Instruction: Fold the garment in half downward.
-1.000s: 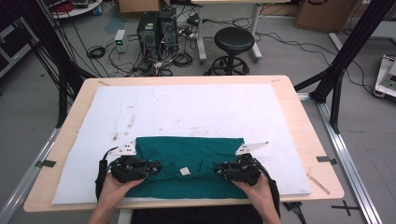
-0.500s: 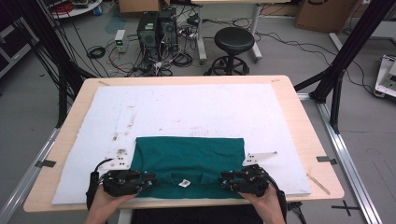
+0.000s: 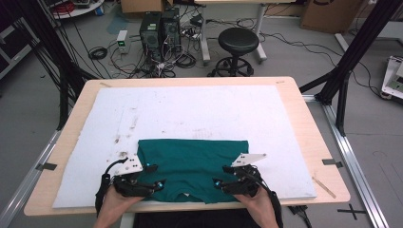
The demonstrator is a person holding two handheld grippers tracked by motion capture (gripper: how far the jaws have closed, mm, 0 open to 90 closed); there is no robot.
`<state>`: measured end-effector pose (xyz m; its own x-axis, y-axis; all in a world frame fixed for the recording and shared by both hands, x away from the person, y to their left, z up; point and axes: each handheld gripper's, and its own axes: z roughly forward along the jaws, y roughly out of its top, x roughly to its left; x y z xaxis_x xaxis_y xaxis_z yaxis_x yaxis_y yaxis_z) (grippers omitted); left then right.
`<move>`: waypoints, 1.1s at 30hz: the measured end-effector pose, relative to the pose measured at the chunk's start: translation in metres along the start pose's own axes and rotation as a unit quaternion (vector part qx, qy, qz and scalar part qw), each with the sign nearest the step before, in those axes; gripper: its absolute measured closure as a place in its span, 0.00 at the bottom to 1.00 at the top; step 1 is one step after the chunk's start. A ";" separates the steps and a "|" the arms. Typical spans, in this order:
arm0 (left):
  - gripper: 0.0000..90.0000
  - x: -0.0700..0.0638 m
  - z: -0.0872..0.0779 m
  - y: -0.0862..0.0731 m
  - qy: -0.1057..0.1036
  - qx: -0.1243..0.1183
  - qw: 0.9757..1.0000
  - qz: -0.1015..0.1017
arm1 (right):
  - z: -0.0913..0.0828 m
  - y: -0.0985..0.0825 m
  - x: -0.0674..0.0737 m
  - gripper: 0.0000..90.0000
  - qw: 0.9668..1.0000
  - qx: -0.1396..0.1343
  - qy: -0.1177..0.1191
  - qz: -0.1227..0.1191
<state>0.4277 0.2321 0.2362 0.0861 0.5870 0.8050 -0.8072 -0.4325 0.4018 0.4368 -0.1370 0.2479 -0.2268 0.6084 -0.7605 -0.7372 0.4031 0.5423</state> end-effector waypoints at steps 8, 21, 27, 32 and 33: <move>0.34 -0.007 0.001 -0.011 0.018 0.047 0.999 0.020 | 0.002 -0.015 0.007 0.40 0.999 0.029 -0.026 -0.037; 0.60 0.043 -0.037 -0.007 0.092 -0.015 0.993 -0.076 | -0.028 -0.018 -0.024 0.41 0.997 -0.029 -0.065 0.025; 0.67 0.063 -0.019 -0.002 0.104 -0.008 0.988 -0.113 | -0.033 -0.016 -0.032 0.42 0.995 -0.042 -0.076 0.038; 0.72 0.059 0.000 0.001 0.125 0.031 0.987 -0.098 | -0.034 -0.017 -0.033 0.43 0.996 -0.037 -0.078 0.038; 0.78 0.058 0.002 0.001 0.128 0.034 0.987 -0.088 | -0.034 -0.017 -0.033 0.43 0.996 -0.037 -0.078 0.038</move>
<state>0.4328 0.2646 0.2840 0.0633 0.8075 0.5864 -0.7514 -0.3482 0.5605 0.4356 -0.1871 0.2512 -0.1865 0.7359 -0.6509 -0.7675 0.3044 0.5641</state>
